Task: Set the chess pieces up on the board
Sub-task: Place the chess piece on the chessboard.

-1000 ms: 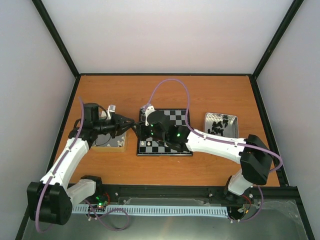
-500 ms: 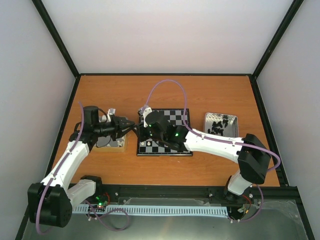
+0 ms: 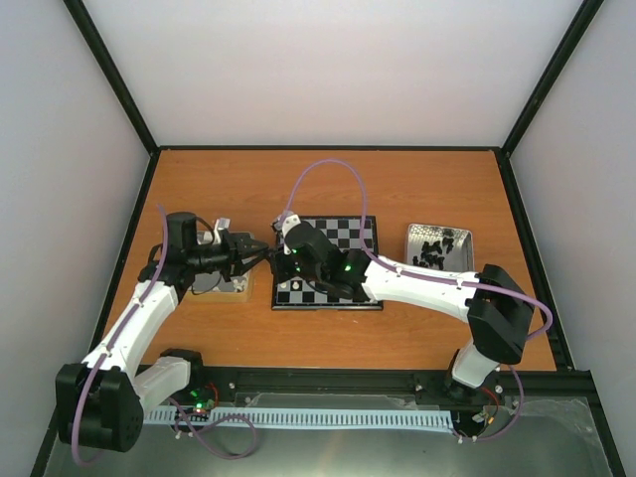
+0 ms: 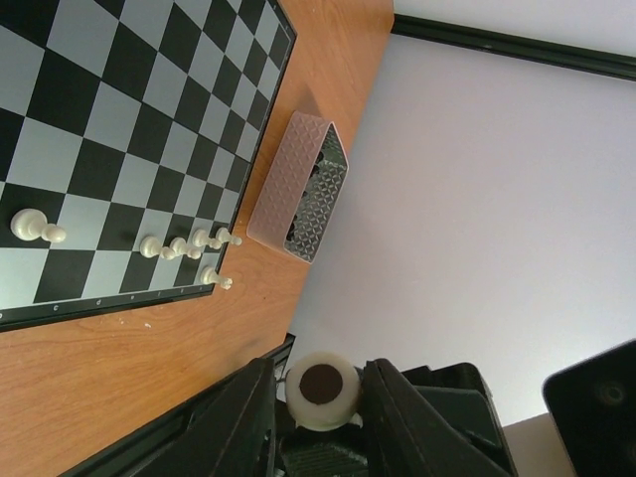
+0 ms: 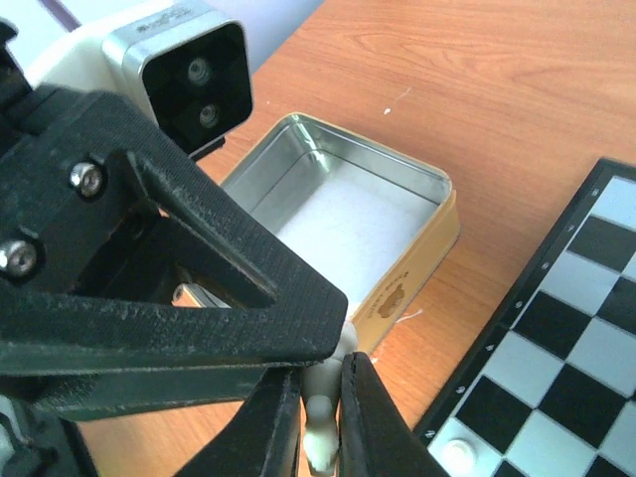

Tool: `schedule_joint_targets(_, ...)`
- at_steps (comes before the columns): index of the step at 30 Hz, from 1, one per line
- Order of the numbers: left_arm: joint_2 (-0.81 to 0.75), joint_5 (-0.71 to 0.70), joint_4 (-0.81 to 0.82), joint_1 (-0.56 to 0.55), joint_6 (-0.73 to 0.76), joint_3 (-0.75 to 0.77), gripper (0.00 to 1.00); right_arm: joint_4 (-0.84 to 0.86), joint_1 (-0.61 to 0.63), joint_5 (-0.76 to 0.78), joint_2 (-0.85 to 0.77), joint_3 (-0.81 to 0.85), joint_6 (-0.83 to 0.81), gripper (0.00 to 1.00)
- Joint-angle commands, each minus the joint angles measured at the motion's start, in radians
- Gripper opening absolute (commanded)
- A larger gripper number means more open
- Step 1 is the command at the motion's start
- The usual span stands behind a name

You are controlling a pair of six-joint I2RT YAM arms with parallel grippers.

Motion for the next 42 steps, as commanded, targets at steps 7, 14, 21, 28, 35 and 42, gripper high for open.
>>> schedule_joint_targets(7,-0.027,-0.089,-0.076,-0.002,0.126,0.055,0.61,-0.096,0.002,0.041,-0.049,0.014,0.042,0.03)
schedule_joint_targets(14,-0.064,-0.468,-0.283,-0.002,0.530,0.151,0.65,-0.481,-0.065,-0.007,-0.162,-0.108,0.130,0.03)
schedule_joint_targets(21,-0.140,-0.661,-0.315,-0.001,0.793,0.143,0.66,-0.771,-0.123,-0.022,-0.186,-0.157,0.116,0.03)
schedule_joint_targets(28,-0.180,-0.687,-0.280,-0.002,0.831,0.104,0.67,-0.832,-0.136,0.024,-0.054,-0.133,0.089,0.03)
schedule_joint_targets(35,-0.175,-0.682,-0.276,-0.002,0.831,0.098,0.67,-0.810,-0.150,0.057,-0.025,-0.148,0.084,0.03)
schedule_joint_targets(42,-0.169,-0.683,-0.275,-0.001,0.830,0.094,0.67,-0.758,-0.178,0.026,-0.002,-0.165,0.066,0.04)
